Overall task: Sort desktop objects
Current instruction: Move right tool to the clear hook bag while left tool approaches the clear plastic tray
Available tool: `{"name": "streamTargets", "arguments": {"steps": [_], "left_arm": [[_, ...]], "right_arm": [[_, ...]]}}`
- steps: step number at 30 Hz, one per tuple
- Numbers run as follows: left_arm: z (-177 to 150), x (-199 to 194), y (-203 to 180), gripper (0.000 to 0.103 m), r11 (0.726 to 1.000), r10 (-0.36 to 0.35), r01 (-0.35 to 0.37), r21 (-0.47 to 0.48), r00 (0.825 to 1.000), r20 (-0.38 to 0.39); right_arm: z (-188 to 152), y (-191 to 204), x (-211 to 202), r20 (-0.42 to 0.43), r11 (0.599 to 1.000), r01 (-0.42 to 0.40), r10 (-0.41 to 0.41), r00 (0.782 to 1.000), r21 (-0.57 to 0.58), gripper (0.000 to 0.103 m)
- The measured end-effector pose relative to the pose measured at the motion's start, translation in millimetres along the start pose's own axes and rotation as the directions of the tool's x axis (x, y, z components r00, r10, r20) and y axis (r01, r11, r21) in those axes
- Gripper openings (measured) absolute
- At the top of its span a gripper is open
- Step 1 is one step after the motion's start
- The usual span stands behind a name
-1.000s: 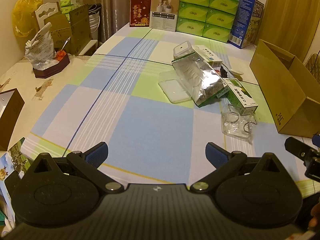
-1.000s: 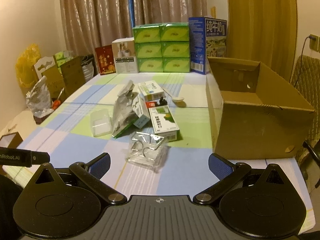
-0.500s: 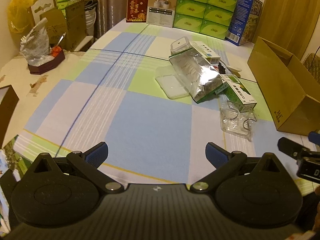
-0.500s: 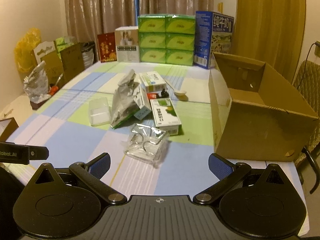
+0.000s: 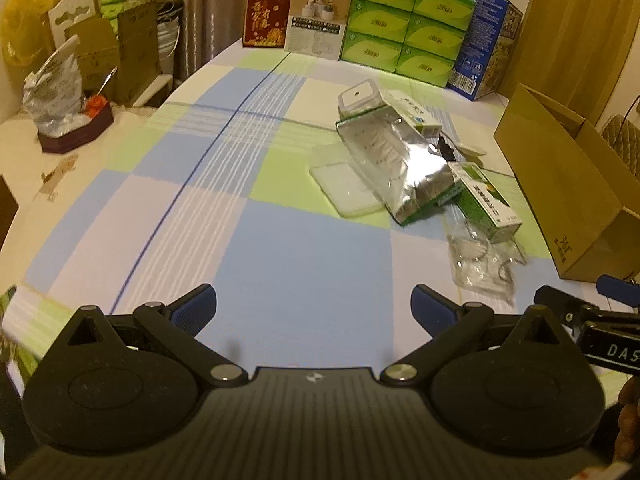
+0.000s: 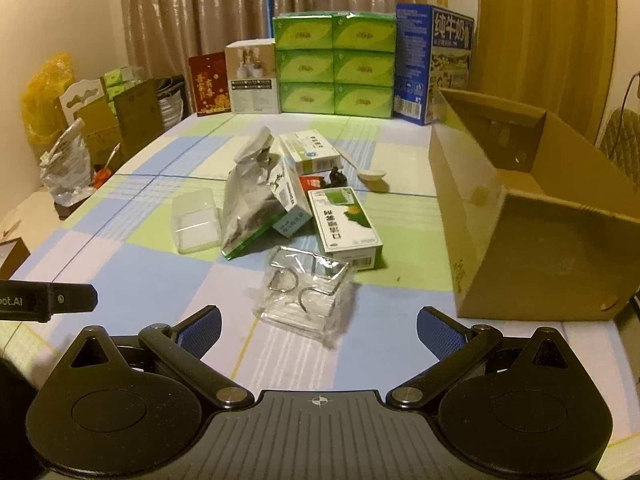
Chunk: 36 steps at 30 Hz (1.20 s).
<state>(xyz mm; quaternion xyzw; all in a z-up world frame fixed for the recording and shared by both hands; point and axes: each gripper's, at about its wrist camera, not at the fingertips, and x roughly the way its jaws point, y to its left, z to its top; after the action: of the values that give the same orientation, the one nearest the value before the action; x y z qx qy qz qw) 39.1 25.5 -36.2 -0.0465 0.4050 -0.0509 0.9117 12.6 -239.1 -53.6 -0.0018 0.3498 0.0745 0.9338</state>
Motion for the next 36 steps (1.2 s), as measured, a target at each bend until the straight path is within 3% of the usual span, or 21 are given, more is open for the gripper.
{"name": "streamTargets", "arguments": {"steps": [4, 12, 16, 25, 32, 36], "left_arm": [[13, 12, 5, 0.102, 1.000, -0.005, 0.005, 0.003, 1.000, 0.023], [39, 39, 11, 0.102, 0.999, -0.043, 0.043, -0.003, 0.997, 0.058], [46, 54, 9, 0.102, 0.998, -0.060, 0.060, 0.011, 0.997, 0.048], [51, 84, 9, 0.102, 0.996, -0.090, 0.090, 0.015, 0.996, 0.012], [52, 98, 5, 0.102, 0.994, -0.104, 0.104, 0.019, 0.995, -0.001], [55, 105, 1, 0.102, 0.994, -0.111, 0.111, 0.022, 0.994, -0.007]], "right_arm": [[3, 0, 19, -0.012, 0.998, 0.001, -0.001, 1.000, 0.062, 0.101], [8, 11, 58, -0.038, 0.999, 0.010, -0.008, 0.999, 0.053, 0.099], [8, 12, 77, -0.069, 0.998, 0.014, -0.009, 0.998, 0.063, 0.088], [13, 13, 102, -0.087, 0.991, 0.063, -0.053, 0.995, 0.117, 0.083], [21, 9, 112, -0.084, 0.988, 0.085, -0.075, 0.994, 0.132, 0.067], [22, 5, 114, -0.076, 0.990, 0.082, -0.073, 0.994, 0.116, 0.064]]}}
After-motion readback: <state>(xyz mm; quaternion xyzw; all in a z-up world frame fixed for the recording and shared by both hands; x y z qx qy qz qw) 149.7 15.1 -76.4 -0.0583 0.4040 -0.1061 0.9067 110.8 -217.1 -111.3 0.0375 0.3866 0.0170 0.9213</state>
